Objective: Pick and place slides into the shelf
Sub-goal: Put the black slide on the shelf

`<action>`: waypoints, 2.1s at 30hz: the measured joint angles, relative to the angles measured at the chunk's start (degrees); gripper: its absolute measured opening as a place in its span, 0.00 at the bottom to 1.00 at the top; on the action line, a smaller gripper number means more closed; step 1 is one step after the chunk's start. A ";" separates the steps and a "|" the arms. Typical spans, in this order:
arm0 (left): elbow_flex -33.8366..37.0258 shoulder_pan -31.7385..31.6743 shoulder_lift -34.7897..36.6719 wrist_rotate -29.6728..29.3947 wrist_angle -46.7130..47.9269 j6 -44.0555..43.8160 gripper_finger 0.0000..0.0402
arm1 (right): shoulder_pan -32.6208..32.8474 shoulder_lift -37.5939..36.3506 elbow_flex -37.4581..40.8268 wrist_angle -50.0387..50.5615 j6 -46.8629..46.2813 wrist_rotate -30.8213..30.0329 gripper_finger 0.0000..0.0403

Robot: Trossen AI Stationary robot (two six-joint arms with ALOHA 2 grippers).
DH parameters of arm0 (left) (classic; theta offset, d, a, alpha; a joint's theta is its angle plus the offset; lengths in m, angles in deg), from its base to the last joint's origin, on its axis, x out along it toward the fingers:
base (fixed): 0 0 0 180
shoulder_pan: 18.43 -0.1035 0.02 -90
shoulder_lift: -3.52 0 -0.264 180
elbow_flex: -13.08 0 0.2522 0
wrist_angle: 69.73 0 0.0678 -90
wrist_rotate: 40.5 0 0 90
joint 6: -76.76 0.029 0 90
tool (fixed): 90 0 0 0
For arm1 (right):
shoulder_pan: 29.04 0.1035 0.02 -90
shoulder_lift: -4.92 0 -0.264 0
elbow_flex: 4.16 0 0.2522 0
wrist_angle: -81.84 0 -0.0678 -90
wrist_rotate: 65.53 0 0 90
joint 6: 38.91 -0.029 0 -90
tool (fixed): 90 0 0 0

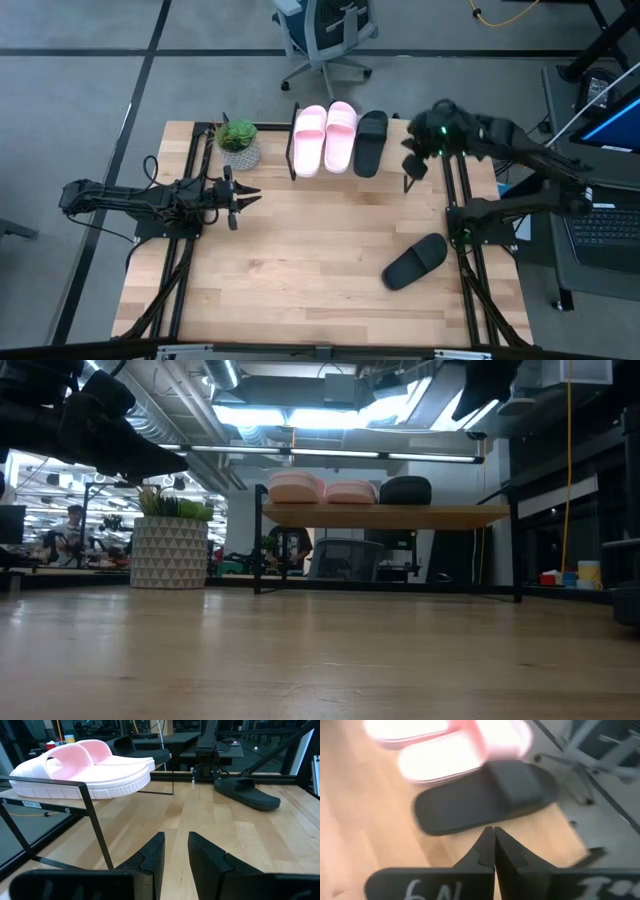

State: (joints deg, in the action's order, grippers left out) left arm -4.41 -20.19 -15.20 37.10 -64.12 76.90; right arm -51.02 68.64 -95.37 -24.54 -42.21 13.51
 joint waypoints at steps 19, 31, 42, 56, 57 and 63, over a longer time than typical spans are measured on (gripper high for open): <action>0.03 0.01 0.00 -0.02 0.01 0.02 0.19 | 32.98 -8.14 18.03 -16.90 -12.23 -9.64 0.00; 0.03 0.01 -0.02 -0.02 -0.01 0.02 0.19 | 49.17 1.52 17.81 -15.86 -28.79 -22.47 0.00; 0.03 0.01 -0.02 -0.02 -1.15 0.42 0.19 | 53.47 14.82 5.02 8.96 -52.22 -22.27 0.00; 0.03 0.01 -0.02 -0.04 -1.89 0.46 0.19 | 60.26 29.95 -11.92 25.34 -73.09 -11.45 0.00; 0.03 0.01 -0.02 -0.04 -1.89 0.46 0.19 | 60.77 30.77 -12.40 25.69 -74.65 -10.34 0.00; 0.00 0.01 -0.02 -0.06 -1.84 0.46 0.19 | 63.25 33.88 -12.83 26.52 -83.08 -5.44 0.00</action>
State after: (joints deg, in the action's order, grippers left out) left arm -4.40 -20.17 -15.21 37.04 -65.96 77.36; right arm 12.23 102.51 -108.20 1.98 -125.29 8.07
